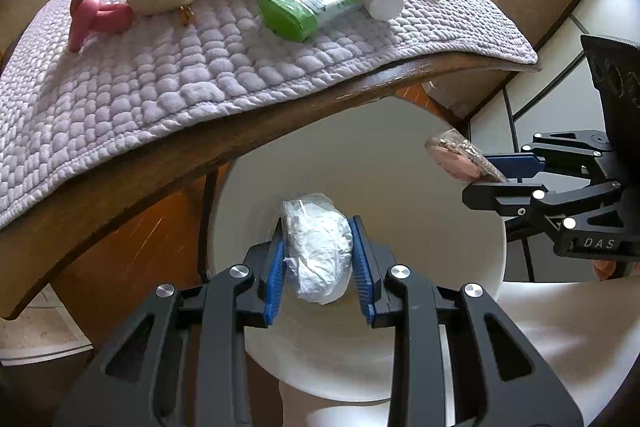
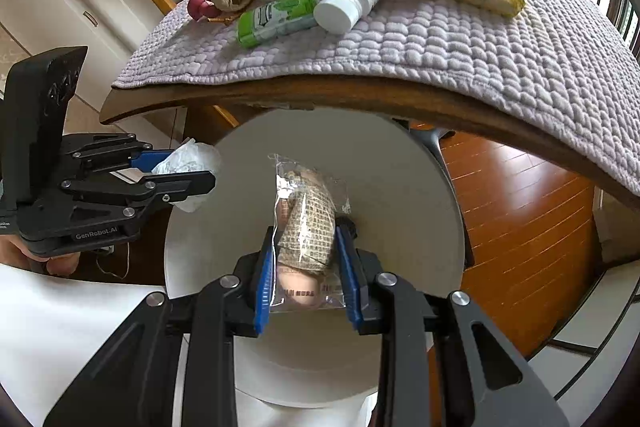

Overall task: Collect trash
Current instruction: 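Lower the white bag and clear sponge bag down into the white bin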

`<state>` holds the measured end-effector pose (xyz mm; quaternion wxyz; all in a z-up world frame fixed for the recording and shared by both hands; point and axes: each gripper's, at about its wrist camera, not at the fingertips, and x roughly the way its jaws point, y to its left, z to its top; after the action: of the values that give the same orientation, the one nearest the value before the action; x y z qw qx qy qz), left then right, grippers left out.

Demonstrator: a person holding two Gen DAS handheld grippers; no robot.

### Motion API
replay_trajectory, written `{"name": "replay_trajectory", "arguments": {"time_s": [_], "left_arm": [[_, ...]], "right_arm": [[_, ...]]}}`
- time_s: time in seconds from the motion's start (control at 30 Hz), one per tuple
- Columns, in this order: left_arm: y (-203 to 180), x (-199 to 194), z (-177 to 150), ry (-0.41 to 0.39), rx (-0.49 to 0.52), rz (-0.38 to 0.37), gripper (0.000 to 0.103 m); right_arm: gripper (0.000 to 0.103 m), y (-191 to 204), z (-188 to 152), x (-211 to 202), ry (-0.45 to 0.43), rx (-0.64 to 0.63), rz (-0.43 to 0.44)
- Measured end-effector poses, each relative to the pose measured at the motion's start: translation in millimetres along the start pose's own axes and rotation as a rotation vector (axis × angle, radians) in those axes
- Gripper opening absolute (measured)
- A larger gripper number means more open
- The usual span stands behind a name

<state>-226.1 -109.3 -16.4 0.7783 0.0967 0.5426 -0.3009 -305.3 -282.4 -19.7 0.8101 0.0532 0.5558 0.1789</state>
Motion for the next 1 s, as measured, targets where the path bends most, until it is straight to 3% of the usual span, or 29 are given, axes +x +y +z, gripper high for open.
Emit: {"name": "replay_trajectory", "arguments": {"time_s": [1.0], "left_arm": [[-17.7, 39.6, -6.7, 0.060, 0.064, 0.041, 0.033]], "right_arm": [[0.029, 4.1, 6.7, 44.3, 0.066, 0.001, -0.001]]}}
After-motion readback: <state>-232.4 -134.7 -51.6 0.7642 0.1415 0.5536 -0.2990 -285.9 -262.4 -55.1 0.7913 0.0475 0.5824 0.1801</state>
